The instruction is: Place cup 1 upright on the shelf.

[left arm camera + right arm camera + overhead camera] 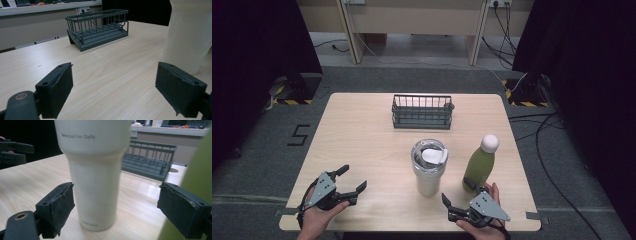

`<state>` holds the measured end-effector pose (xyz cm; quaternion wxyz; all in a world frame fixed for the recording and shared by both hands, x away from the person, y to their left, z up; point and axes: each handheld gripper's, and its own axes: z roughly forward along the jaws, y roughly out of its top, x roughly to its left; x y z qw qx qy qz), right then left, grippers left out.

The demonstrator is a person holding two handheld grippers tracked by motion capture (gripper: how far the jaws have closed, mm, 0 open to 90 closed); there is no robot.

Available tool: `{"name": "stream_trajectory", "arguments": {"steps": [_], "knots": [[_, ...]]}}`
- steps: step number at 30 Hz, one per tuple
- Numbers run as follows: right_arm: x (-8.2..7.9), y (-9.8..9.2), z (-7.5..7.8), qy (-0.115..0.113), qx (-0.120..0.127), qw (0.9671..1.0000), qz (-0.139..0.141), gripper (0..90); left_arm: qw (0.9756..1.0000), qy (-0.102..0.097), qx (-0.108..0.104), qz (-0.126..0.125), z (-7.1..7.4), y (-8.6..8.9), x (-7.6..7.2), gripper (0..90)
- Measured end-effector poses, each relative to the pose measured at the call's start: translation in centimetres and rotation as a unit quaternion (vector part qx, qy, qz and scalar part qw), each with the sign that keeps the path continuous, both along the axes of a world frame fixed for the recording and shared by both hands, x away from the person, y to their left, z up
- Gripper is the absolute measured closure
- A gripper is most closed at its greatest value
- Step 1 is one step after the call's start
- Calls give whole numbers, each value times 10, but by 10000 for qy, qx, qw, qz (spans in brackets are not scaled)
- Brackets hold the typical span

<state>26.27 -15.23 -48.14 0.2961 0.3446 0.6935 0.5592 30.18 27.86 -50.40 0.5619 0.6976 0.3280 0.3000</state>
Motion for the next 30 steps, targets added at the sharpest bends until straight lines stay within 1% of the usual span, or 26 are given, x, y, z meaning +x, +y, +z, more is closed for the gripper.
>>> {"name": "stream_trajectory", "arguments": {"steps": [1, 2, 3, 5, 6, 9, 14, 15, 17, 25, 27, 30], "knots": [[2, 4, 0, 27, 31, 10000, 3, 146, 10000, -4, 3, -6, 0, 0, 0, 140], [2, 4, 0, 27, 31, 10000, 3, 146, 10000, -7, -3, -8, 0, 0, 0, 140], [6, 11, -1, 33, 64, 10000, 17, 148, 10000, -10, -4, -11, 0, 0, 0, 140], [7, 13, -2, 62, 80, 9999, 12, 148, 10000, -12, -1, -13, 0, 0, 0, 140], [11, 20, -4, 79, 46, 10000, 23, 148, 10000, -12, -4, -19, 0, 0, 0, 140], [15, 28, -7, 103, 15, 9999, 46, 136, 10000, -15, -4, -29, 0, 0, 0, 140], [19, 35, -11, 138, -48, 9999, 44, 88, 10000, -12, 11, -66, 0, -1, 0, 140], [20, 36, -12, 171, -27, 9998, 35, 75, 10000, -9, 22, -69, 0, -1, 0, 140], [22, 37, -13, 161, -43, 9999, 35, 57, 10000, -10, 25, -71, 0, -1, 0, 140], [35, 49, -18, 144, 51, 9999, 81, 22, 10000, -9, 23, -71, 0, -1, 0, 140], [40, 53, -21, 153, 112, 9998, 43, 14, 10000, -9, 20, -73, 0, -1, 0, 140], [43, 55, -22, 144, 132, 9998, 29, 15, 10000, -8, 16, -79, 0, -1, 0, 140]]}}
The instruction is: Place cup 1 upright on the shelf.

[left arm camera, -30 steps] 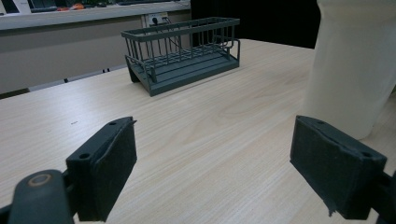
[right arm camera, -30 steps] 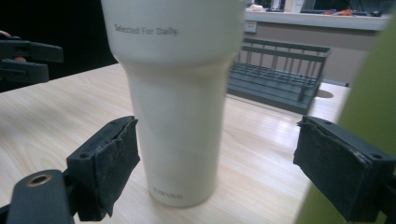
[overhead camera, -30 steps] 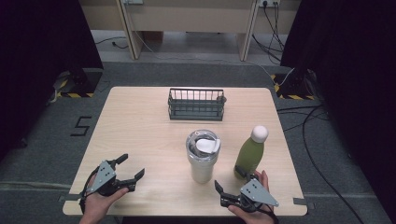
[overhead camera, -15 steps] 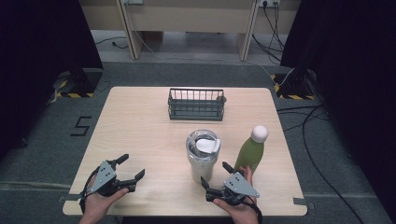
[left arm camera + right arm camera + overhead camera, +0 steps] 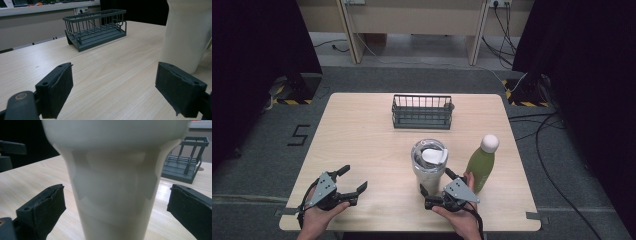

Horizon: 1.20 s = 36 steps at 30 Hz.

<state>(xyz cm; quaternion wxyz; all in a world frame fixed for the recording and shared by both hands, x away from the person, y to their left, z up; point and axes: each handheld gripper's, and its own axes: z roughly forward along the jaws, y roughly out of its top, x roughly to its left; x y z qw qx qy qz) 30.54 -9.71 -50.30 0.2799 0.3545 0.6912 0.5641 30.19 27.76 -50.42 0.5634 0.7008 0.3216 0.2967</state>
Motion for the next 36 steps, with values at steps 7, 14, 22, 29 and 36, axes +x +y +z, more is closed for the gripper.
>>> {"name": "stream_trajectory", "arguments": {"steps": [7, 14, 22, 29, 36], "knots": [[7, 13, -1, -112, 7, 9999, -62, 28, 10000, -6, -11, -12, 0, 0, 0, 140], [13, 17, -2, -158, 44, 9998, -136, 42, 10000, -12, -9, -33, 0, 0, 0, 140], [18, 21, -5, -227, 73, 9995, -204, 83, 10000, -10, 8, -59, 0, -1, 0, 140], [21, 22, -9, -316, 72, 9993, -194, 94, 9999, -5, 19, -99, -1, -2, 0, 141], [21, 22, -8, -345, 54, 9992, -185, 102, 9999, 18, 33, -120, -1, -2, 0, 141]]}}
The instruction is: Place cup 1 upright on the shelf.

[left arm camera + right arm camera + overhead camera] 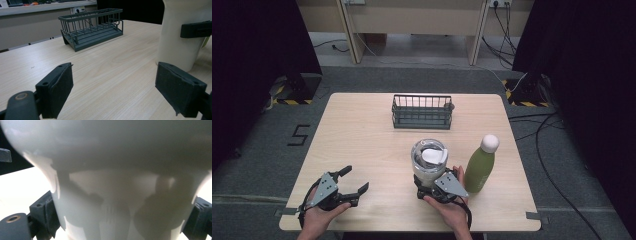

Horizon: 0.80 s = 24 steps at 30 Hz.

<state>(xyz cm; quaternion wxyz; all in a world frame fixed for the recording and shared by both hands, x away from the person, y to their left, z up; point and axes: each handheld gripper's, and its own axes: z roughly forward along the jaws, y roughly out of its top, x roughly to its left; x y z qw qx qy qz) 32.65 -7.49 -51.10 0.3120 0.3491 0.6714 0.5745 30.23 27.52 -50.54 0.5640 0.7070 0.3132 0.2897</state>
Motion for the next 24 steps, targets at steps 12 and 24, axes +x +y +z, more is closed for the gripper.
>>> {"name": "stream_trajectory", "arguments": {"steps": [12, 24], "knots": [[0, 2, 2, -2, -91, 10000, 7, 103, 10000, 6, -23, 7, 0, 0, 0, 141], [4, 6, 8, -68, -93, 9999, 6, 103, 10000, 3, -48, 32, 0, 1, 0, 141]]}}
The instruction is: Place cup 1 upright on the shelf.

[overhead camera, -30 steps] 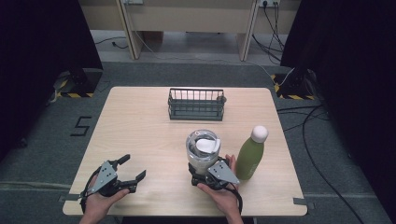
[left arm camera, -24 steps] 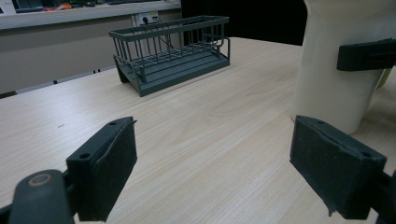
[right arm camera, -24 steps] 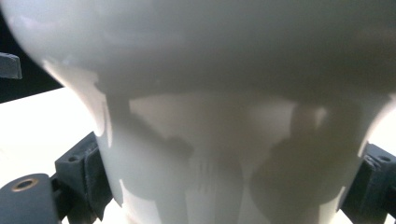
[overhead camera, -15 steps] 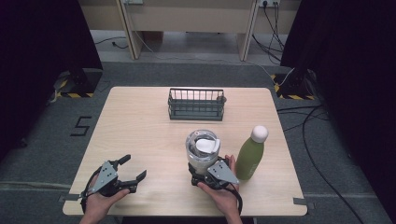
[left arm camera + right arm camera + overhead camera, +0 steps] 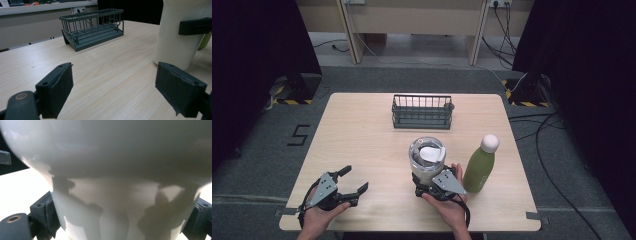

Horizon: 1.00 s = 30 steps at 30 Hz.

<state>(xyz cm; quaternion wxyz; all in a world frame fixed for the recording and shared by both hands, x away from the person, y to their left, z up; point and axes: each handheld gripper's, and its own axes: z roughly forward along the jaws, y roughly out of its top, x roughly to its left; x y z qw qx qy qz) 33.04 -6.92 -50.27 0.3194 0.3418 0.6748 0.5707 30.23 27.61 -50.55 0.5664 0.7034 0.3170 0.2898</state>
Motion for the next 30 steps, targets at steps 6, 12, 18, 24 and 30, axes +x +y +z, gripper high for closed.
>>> {"name": "stream_trajectory", "arguments": {"steps": [6, 12, 18, 24, 30], "knots": [[2, 1, 5, -18, 9, 10000, 0, 103, 10000, -8, -9, 4, 0, 0, 0, 141], [5, 3, 10, -26, 28, 10000, -19, 103, 10000, -10, -23, 17, 0, 1, 0, 141], [9, 6, 14, -58, 47, 10000, 9, 103, 10000, -14, -23, 29, 1, 2, 0, 141], [12, 9, 18, -70, 68, 9999, 25, 103, 10000, -19, -28, 32, 1, 2, 0, 141], [18, 12, 22, -91, 102, 9999, 23, 103, 10000, -28, -52, 36, 1, 2, 0, 141]]}}
